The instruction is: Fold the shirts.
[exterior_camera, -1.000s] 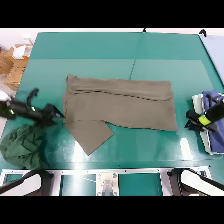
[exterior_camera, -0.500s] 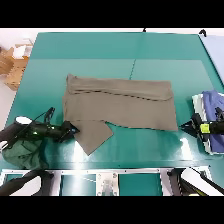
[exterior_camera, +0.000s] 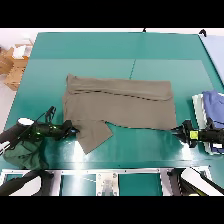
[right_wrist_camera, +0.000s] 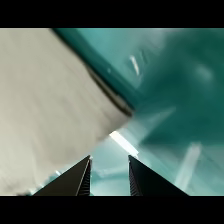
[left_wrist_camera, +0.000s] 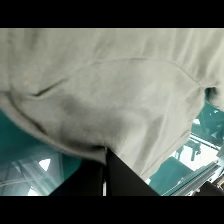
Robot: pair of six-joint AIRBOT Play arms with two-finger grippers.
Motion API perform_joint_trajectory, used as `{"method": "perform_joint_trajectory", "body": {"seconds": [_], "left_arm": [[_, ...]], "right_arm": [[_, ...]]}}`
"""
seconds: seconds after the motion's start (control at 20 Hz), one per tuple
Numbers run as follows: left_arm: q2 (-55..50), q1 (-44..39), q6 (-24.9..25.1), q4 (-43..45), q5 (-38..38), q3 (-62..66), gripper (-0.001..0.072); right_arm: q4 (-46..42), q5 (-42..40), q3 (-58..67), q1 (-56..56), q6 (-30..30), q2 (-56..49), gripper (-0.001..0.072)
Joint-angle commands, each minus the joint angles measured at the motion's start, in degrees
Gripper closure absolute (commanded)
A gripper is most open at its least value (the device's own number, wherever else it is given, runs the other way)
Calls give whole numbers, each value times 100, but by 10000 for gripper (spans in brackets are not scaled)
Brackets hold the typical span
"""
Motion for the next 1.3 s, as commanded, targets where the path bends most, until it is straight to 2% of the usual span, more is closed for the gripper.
{"method": "perform_joint_trajectory", "body": {"seconds": [0.0,0.15,0.3,0.45,0.5,0.6,0.7,0.75,0.85,0.9,1.0,1.15,1.25], "left_arm": [[0,-4,70,-120,-7,-4,683],[0,-4,160,-295,20,-4,683],[0,-4,201,-361,24,-4,683],[0,-4,214,-361,13,-4,683],[0,-4,214,-361,4,-4,683],[0,-4,216,-361,-2,-4,683],[0,-4,227,-363,-11,0,683],[0,-4,348,-354,-87,63,684],[63,13,374,-256,-503,398,685],[201,13,247,-48,-643,603,686],[761,13,-393,723,-916,957,686],[1818,13,-1322,1751,-1541,1064,686],[2197,13,-1589,2006,-2046,1064,686]], "right_arm": [[647,-815,-417,79,-39,-2,423],[813,-1355,-518,354,-164,-2,423],[1012,-1547,-507,363,-273,-2,423],[992,-1661,-509,361,-413,-2,417],[984,-1674,-509,358,-424,-2,383],[986,-1572,-509,361,-446,-2,397],[986,-1314,-509,361,-496,-2,535],[986,-1165,-507,361,-625,-2,698],[981,-1036,-439,354,-678,0,694],[922,-970,-321,354,-678,2,695],[531,-678,72,354,-575,2,695],[-424,-164,660,354,-33,101,695],[-977,212,890,354,267,310,695]]}}
